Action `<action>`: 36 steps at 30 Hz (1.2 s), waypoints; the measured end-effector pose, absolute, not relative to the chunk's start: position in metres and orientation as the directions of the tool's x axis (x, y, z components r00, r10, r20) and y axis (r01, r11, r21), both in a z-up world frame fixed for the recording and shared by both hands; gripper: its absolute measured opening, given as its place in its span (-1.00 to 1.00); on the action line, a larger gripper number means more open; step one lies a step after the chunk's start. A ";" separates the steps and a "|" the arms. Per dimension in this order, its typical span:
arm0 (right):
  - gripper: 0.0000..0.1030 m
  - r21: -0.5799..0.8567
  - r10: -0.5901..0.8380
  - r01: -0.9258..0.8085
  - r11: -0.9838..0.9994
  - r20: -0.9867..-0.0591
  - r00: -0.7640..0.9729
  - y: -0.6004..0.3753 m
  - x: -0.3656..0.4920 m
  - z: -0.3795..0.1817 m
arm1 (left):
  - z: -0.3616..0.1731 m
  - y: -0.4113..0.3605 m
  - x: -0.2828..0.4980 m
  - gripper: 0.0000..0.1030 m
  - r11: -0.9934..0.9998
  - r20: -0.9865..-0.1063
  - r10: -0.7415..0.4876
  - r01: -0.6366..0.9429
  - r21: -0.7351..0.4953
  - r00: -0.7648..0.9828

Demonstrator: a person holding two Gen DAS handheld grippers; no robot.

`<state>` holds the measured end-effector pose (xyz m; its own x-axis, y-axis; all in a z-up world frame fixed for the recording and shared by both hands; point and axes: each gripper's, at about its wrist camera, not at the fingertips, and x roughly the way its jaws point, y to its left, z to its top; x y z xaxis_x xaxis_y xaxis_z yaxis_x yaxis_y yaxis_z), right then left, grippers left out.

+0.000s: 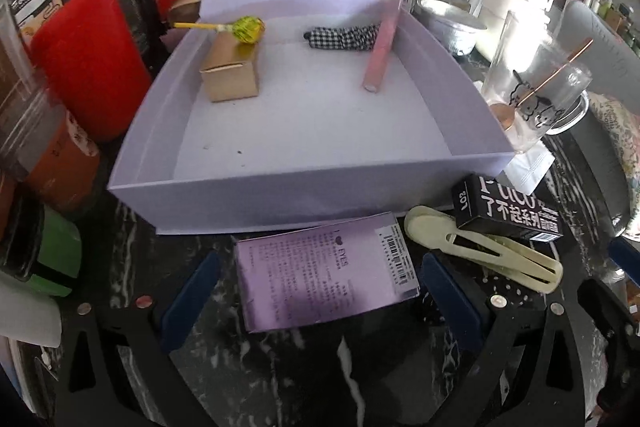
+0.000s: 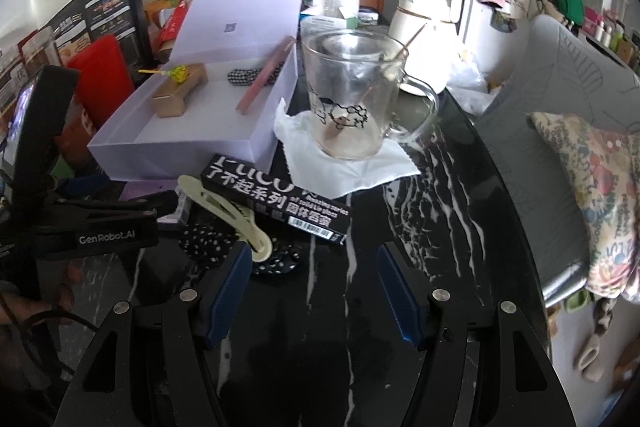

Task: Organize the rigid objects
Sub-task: 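Move the right tool to the cream hair clip while the left tool approaches the purple card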

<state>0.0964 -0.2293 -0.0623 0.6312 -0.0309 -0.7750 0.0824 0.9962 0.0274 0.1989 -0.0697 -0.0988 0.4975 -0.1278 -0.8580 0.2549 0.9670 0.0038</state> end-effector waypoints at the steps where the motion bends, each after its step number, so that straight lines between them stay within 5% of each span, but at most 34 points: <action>1: 0.28 0.033 -0.029 0.086 0.996 -0.777 0.629 -0.232 0.097 -0.063 | -0.102 -0.072 0.200 0.99 0.967 -0.861 -0.119 0.253 0.012 0.495; 21: 0.28 0.103 0.034 0.080 0.991 -0.796 0.605 -0.242 0.106 -0.076 | -0.118 -0.067 0.212 1.00 0.969 -0.870 -0.131 0.247 -0.011 0.476; 30: 0.27 0.183 0.150 -0.006 0.983 -0.788 0.597 -0.230 0.121 -0.076 | -0.113 -0.065 0.197 0.85 0.946 -0.860 -0.201 0.321 -0.046 0.469; 36: 0.09 0.225 0.218 -0.061 0.972 -0.788 0.575 -0.222 0.136 -0.081 | -0.107 -0.043 0.188 0.85 0.950 -0.865 -0.226 0.298 -0.094 0.449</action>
